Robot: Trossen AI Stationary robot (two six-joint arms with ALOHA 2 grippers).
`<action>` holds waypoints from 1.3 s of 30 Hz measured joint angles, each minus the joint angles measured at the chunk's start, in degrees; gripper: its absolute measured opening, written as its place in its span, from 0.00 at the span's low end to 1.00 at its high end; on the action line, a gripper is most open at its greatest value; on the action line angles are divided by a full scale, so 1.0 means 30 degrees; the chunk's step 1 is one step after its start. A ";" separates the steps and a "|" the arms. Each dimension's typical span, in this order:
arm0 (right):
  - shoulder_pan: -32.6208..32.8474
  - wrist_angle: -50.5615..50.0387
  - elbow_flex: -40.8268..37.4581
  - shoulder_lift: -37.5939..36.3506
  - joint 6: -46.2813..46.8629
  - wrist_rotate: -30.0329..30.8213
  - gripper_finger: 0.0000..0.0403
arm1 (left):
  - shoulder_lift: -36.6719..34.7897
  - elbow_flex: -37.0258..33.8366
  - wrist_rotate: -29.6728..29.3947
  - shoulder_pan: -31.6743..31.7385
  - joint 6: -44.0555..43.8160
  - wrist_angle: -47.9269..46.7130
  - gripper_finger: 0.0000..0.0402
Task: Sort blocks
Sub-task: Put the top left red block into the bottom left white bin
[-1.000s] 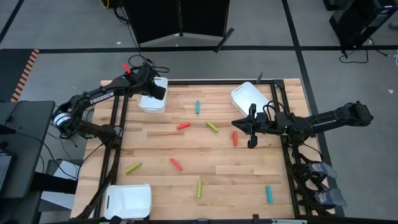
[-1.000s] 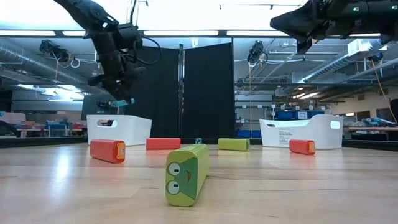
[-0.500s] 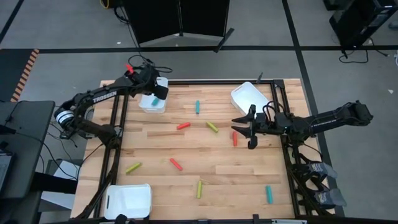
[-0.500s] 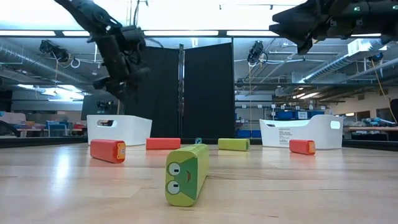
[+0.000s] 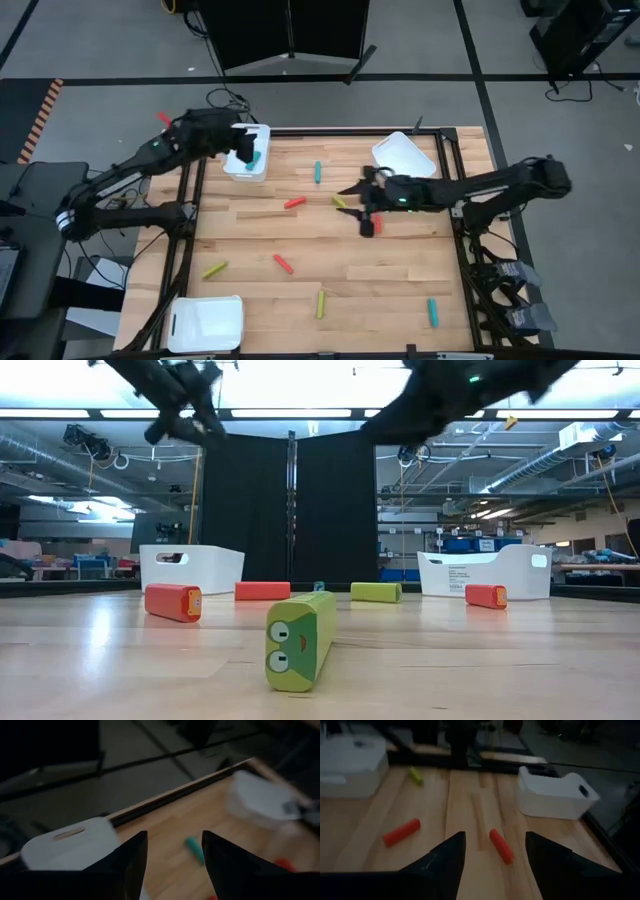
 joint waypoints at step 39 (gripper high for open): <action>-0.4030 -1.0181 1.6757 1.8418 -0.6314 -0.5408 0.44 | -0.2474 0.0000 -0.7664 -1.2485 -0.2406 0.0131 0.49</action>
